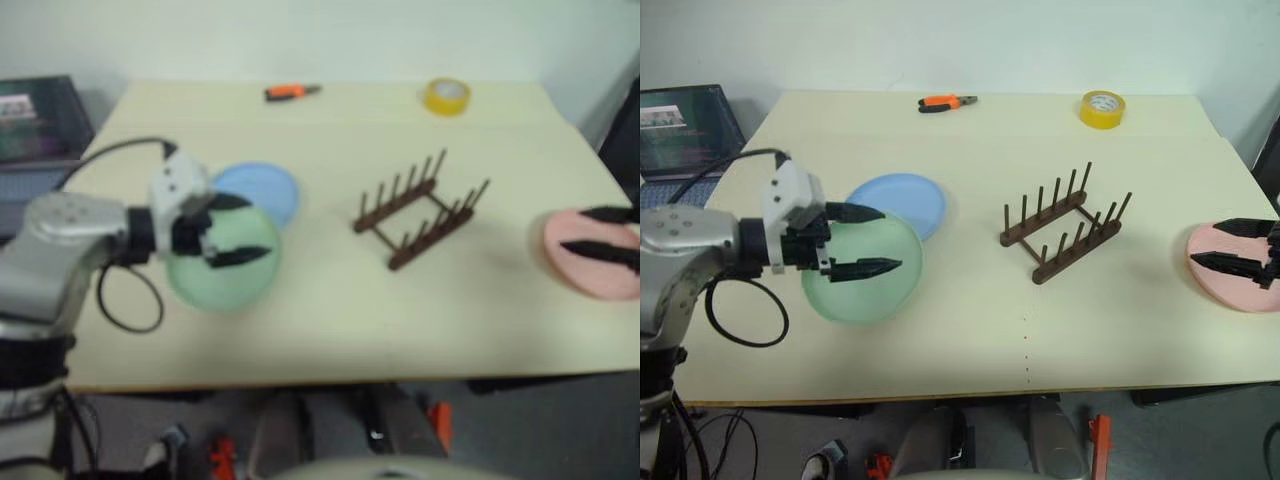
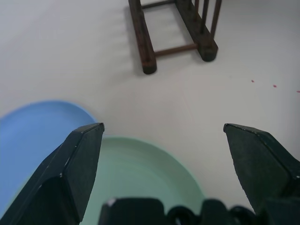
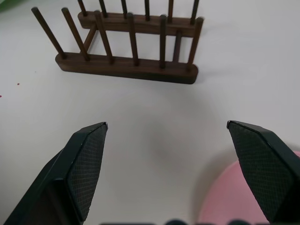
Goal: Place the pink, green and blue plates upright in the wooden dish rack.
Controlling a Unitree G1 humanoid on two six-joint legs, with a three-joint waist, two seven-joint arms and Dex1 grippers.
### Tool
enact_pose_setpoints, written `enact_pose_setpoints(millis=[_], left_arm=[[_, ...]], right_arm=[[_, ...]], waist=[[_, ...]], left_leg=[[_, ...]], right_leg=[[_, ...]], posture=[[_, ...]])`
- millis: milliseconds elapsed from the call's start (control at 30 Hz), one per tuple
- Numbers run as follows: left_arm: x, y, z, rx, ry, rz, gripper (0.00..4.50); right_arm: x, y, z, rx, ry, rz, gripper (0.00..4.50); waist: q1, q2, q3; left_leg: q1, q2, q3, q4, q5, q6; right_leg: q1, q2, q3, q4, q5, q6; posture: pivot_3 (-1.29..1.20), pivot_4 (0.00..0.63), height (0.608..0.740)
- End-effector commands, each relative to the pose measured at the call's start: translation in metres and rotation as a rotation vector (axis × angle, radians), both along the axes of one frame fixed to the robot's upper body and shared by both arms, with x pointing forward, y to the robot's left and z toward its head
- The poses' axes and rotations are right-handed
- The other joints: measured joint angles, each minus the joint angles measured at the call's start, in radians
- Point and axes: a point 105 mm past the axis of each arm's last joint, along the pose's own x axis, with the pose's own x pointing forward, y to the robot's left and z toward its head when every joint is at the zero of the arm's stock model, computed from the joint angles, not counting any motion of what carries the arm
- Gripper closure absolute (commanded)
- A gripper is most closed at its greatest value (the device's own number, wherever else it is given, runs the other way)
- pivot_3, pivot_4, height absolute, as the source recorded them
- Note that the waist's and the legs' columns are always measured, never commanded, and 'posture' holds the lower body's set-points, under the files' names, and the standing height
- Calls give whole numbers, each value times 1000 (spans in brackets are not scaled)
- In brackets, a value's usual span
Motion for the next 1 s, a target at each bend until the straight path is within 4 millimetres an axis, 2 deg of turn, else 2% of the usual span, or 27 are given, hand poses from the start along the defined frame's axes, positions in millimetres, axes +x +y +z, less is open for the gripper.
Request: enact_pose_setpoints(millis=[33,233,333,533,767,900,1000], left_arm=[[-6,-3,17,3,-67,-17,0],[-4,-6,22,5,-89,-15,0],[-3,-16,23,-9,-91,-54,0],[-3,-66,8,-61,-57,-195,0],[16,-111,-10,-79,-66,-160,0],[34,-126,-20,-108,14,-41,0],[37,-132,-27,-94,48,-16,0]], right_arm=[[5,5,15,-9,-54,18,27],[5,0,15,-8,-67,-1,27],[5,-1,14,-11,-70,-7,27],[3,-7,13,-22,-85,-30,27],[4,-5,12,-18,-105,-47,27],[2,-9,12,-25,-112,-60,27],[1,-11,12,-27,-113,-59,27]], waist=[[2,0,0],[2,0,0],[3,0,0],[4,1,0],[1,1,-1],[3,1,-1],[-2,1,-1]], left_leg=[[0,0,0,0,0,0],[0,0,0,0,0,0],[0,0,0,0,0,0],[0,-1,1,1,0,0],[0,-3,1,1,0,0],[0,-3,0,1,0,0],[0,-5,0,1,0,0]], right_leg=[[0,0,0,0,0,0],[0,0,0,0,0,0],[0,0,0,0,0,0],[1,-1,1,-1,1,1],[1,1,1,0,3,5],[1,2,1,0,3,5],[1,3,1,0,3,5]], posture=[[0,150,740],[0,150,740],[0,150,740],[0,150,740],[0,150,740],[0,150,740],[0,150,740]])
